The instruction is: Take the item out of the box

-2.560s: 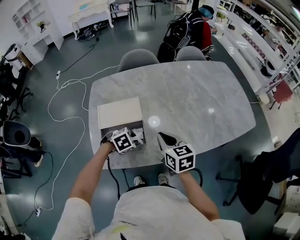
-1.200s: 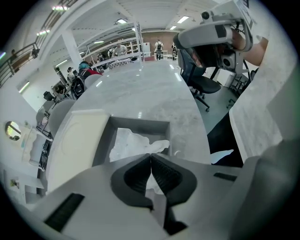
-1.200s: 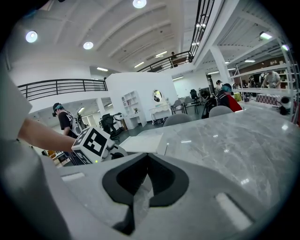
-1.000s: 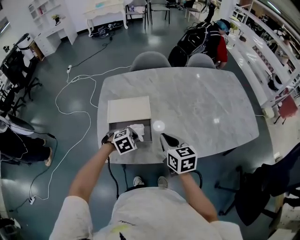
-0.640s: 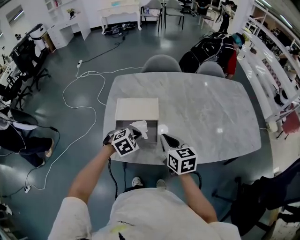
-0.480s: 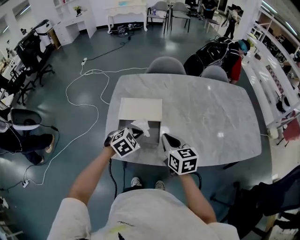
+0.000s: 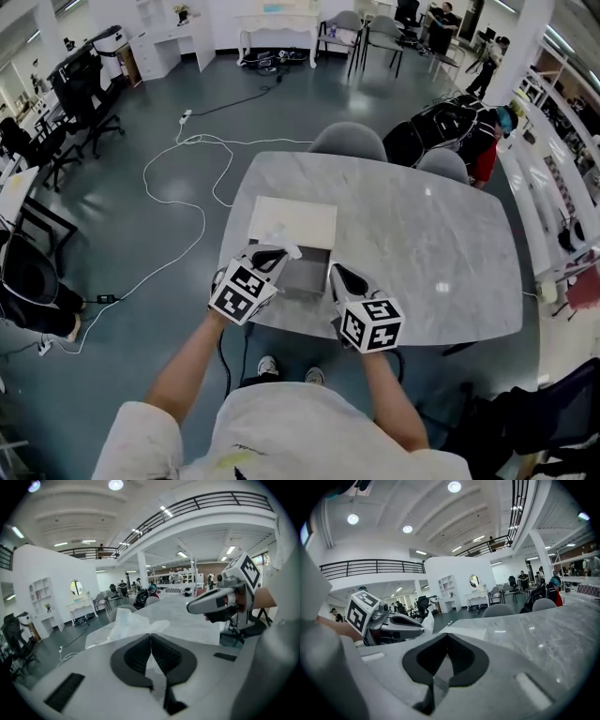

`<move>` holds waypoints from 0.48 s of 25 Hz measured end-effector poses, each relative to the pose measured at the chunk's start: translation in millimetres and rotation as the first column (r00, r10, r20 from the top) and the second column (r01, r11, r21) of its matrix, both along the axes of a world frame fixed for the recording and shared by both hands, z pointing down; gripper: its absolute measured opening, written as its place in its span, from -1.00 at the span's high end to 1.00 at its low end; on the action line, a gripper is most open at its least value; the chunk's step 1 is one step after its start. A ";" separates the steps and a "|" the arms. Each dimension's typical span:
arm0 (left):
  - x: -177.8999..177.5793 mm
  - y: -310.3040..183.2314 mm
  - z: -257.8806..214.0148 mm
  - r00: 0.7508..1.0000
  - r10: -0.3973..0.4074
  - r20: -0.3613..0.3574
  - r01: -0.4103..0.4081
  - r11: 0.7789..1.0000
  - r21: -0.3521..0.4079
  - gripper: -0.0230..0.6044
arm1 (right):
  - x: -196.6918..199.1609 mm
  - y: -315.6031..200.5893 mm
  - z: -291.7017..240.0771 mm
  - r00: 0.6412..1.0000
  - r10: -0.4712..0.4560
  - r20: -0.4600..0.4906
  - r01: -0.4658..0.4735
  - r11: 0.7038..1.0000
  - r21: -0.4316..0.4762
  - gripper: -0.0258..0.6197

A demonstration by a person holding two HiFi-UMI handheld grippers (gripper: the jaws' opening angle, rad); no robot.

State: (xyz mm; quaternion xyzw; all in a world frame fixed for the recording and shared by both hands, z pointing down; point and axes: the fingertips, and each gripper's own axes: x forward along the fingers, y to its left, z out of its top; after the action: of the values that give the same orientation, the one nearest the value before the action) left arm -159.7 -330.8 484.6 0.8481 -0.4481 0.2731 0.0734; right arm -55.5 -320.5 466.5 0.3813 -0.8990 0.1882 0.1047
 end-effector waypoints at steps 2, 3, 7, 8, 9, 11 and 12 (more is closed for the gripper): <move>-7.4 2.0 -6.8 0.997 -0.056 -0.051 0.057 0.998 0.018 0.88 | -2.0 -1.3 -4.2 1.000 -0.001 -0.005 0.001 1.000 0.013 0.91; -11.3 3.7 -10.1 0.993 -0.086 -0.079 0.088 0.996 0.022 0.88 | -2.6 -1.5 -6.5 1.000 0.000 -0.010 0.001 1.000 0.020 0.91; -25.2 11.6 -18.3 0.962 -0.191 -0.196 0.198 0.980 0.016 0.88 | -3.7 -1.9 -13.0 1.000 0.005 -0.027 -0.003 0.999 0.045 0.91; -27.7 12.5 -19.3 0.954 -0.209 -0.214 0.217 0.976 0.015 0.88 | -3.9 -2.4 -13.1 0.999 0.004 -0.034 -0.003 0.999 0.049 0.91; -29.7 13.0 -20.3 0.948 -0.224 -0.228 0.233 0.972 0.014 0.88 | -4.1 -2.8 -12.7 0.999 0.004 -0.040 -0.002 0.999 0.052 0.91; -32.5 14.2 -22.2 0.935 -0.247 -0.255 0.258 0.966 0.011 0.88 | -4.3 -2.9 -11.6 0.999 0.002 -0.043 0.001 0.999 0.055 0.91; -33.8 15.2 -23.1 0.928 -0.257 -0.269 0.269 0.963 0.007 0.88 | -4.6 -2.6 -11.3 0.999 0.001 -0.042 0.002 0.998 0.056 0.91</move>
State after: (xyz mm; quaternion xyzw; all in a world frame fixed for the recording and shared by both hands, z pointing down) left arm -193.5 -315.6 461.5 0.8106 -0.5498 0.1346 0.1501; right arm -60.1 -323.1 455.2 0.3877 -0.9016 0.1549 0.1128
